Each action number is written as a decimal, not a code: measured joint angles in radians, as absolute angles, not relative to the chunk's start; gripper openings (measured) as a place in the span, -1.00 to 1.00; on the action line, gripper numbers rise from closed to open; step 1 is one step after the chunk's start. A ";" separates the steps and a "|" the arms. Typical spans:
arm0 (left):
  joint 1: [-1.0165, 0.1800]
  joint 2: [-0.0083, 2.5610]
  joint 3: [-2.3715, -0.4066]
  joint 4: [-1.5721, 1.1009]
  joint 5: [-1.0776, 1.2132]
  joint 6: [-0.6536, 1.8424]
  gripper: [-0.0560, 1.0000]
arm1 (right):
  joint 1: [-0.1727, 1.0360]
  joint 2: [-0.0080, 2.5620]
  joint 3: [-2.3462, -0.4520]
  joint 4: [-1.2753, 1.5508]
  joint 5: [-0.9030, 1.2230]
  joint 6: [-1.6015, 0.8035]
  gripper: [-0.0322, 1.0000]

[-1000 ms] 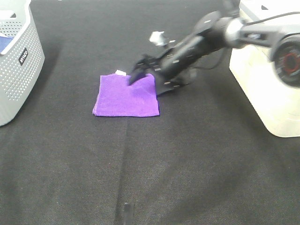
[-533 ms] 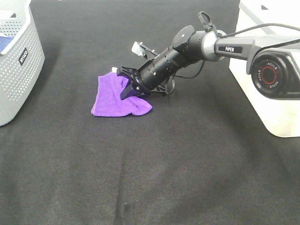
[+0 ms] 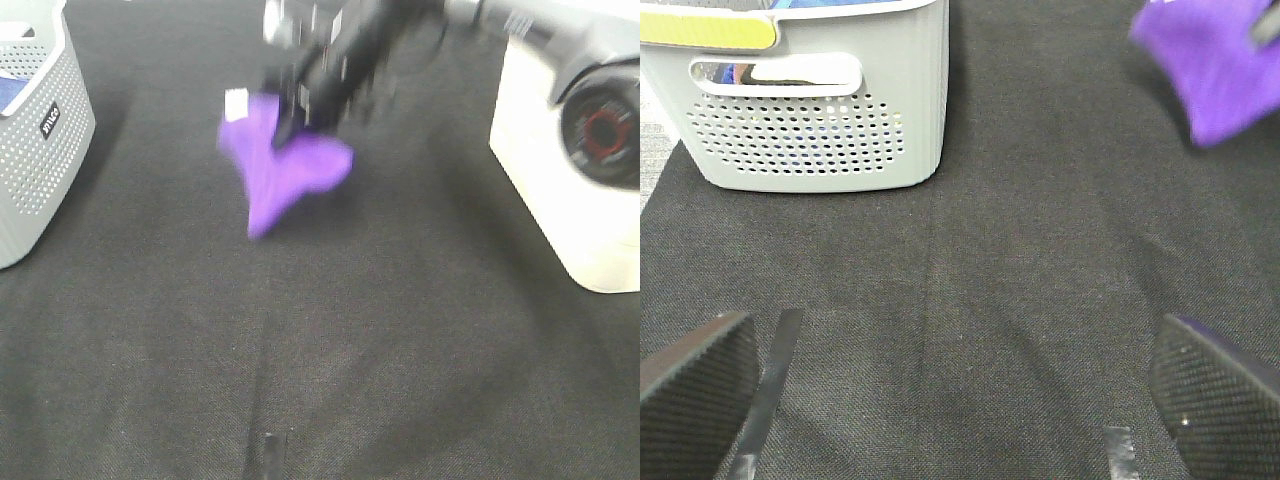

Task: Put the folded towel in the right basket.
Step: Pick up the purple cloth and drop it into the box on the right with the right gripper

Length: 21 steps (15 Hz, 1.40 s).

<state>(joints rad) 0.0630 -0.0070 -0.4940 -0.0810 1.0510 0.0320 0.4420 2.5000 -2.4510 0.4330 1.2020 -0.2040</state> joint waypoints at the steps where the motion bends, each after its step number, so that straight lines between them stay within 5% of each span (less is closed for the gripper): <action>1: 0.063 -0.007 -0.494 -0.081 1.051 0.032 0.98 | 0.442 2.463 -2.470 0.391 1.204 -0.187 -0.71; 4: 0.063 -0.007 -0.494 -0.081 1.051 0.032 0.98 | 0.415 2.376 -2.478 0.342 1.211 -0.155 -0.71; 13: 0.063 -0.007 -0.494 -0.081 1.051 0.032 0.98 | -0.158 2.049 -2.401 0.118 1.213 -0.188 -0.71; 21: 0.063 -0.007 -0.494 -0.081 1.051 0.032 0.98 | -0.212 2.089 -2.093 0.023 1.221 -0.209 -0.69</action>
